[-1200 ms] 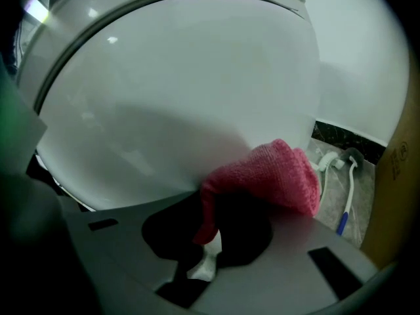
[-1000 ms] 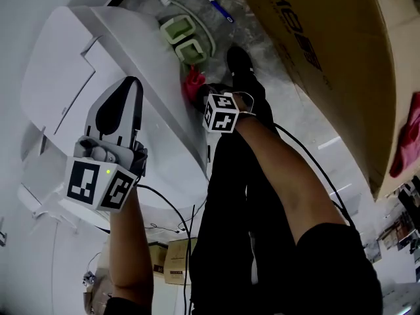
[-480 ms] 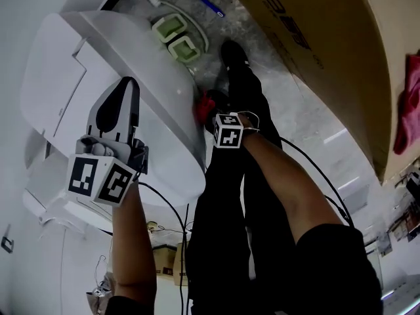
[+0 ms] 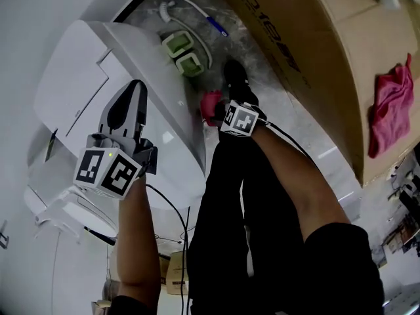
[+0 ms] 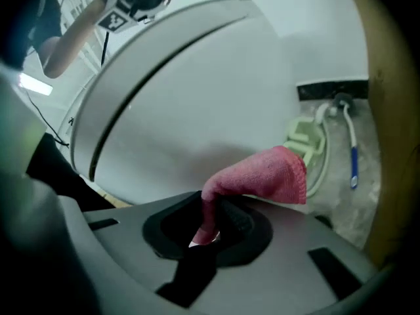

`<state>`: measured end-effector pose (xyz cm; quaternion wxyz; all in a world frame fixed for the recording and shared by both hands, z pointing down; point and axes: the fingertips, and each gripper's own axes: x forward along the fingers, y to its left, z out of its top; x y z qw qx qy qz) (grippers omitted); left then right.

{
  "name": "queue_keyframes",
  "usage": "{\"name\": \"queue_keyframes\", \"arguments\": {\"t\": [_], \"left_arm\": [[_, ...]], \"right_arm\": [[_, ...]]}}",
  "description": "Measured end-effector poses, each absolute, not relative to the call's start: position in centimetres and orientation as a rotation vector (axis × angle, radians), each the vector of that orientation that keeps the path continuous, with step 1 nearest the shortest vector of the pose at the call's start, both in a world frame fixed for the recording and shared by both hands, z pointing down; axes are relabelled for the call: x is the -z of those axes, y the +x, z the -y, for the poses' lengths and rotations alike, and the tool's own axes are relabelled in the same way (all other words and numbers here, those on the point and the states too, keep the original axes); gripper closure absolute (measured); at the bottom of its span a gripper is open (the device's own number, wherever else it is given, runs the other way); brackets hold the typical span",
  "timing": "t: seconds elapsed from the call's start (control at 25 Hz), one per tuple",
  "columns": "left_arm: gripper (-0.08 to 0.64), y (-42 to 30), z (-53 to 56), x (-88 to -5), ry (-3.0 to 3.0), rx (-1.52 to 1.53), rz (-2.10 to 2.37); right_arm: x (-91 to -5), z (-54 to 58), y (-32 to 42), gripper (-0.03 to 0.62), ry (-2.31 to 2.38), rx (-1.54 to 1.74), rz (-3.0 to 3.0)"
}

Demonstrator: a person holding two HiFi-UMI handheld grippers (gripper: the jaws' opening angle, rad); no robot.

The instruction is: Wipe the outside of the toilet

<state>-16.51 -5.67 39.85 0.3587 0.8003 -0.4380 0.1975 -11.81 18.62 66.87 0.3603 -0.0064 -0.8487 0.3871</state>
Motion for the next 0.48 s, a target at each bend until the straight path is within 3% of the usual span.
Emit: {"name": "queue_keyframes", "arguments": {"t": [0.24,0.48], "left_arm": [[0.541,-17.5,9.9,-39.0,2.115,-0.576,1.164],[0.541,-18.6,14.1,-39.9,2.13,-0.637,1.197]], "right_arm": [[-62.2,-0.6,-11.1,0.52,0.313,-0.837,2.374],[-62.5,10.4,-14.9,0.52,0.408,-0.638,2.392]]}}
